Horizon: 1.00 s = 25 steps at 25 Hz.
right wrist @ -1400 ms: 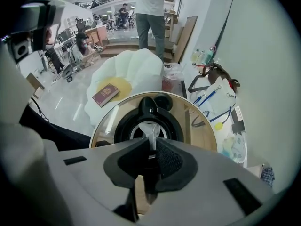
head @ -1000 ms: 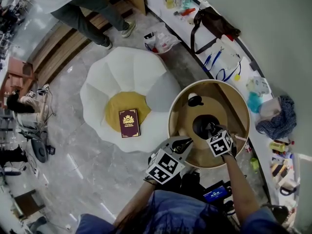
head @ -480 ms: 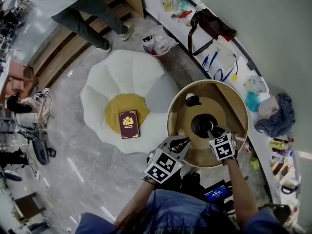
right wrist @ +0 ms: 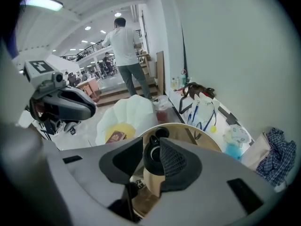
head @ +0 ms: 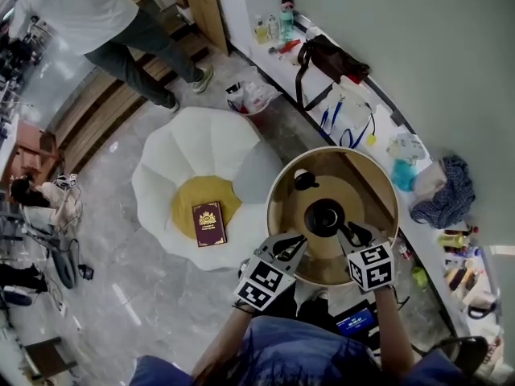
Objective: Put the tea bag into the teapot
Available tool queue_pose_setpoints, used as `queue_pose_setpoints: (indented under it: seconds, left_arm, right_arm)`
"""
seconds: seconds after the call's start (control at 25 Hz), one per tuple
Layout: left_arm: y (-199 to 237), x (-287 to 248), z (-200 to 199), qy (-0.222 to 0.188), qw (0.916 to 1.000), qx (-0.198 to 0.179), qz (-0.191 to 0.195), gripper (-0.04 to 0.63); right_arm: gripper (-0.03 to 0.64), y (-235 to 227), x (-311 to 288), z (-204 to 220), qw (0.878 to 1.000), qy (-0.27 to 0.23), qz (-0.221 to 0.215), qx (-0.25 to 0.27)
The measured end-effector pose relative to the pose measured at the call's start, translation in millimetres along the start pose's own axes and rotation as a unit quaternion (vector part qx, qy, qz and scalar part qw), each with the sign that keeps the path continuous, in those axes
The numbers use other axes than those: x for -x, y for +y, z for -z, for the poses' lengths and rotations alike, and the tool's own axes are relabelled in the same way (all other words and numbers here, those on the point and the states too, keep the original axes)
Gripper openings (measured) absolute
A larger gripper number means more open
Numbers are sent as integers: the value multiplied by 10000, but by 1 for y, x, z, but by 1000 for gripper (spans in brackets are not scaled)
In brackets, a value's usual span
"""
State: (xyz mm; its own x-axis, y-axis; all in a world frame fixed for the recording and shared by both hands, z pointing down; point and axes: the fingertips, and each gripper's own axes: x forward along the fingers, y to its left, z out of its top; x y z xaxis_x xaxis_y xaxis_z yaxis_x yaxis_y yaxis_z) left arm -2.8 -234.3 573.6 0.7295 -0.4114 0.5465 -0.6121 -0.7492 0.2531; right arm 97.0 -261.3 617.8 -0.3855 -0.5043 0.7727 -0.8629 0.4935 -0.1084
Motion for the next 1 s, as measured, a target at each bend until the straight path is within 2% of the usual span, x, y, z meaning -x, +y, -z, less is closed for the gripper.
queue_pose_setpoints:
  seconds: [0.16,0.52,0.76,1.0]
  left_arm:
    - [-14,1,-16,-106,9999,-73,-30,18]
    - [-60,2,-42,-239,9990,-327,-178,19]
    - [-101,6,-48,-311,9980,-434,-335,19]
    - [-146,14,-39,-453,9969,-314,-558,18]
  right_arm:
    - [69,0,34,-9,9991,-376,95,-197]
    - [54,4,102,-7,9951,-949,-33,-290]
    - [48,4,141,15,9931,-1138,-79,-267]
    - [41,10,177,41,9913,-1300,-183,-68]
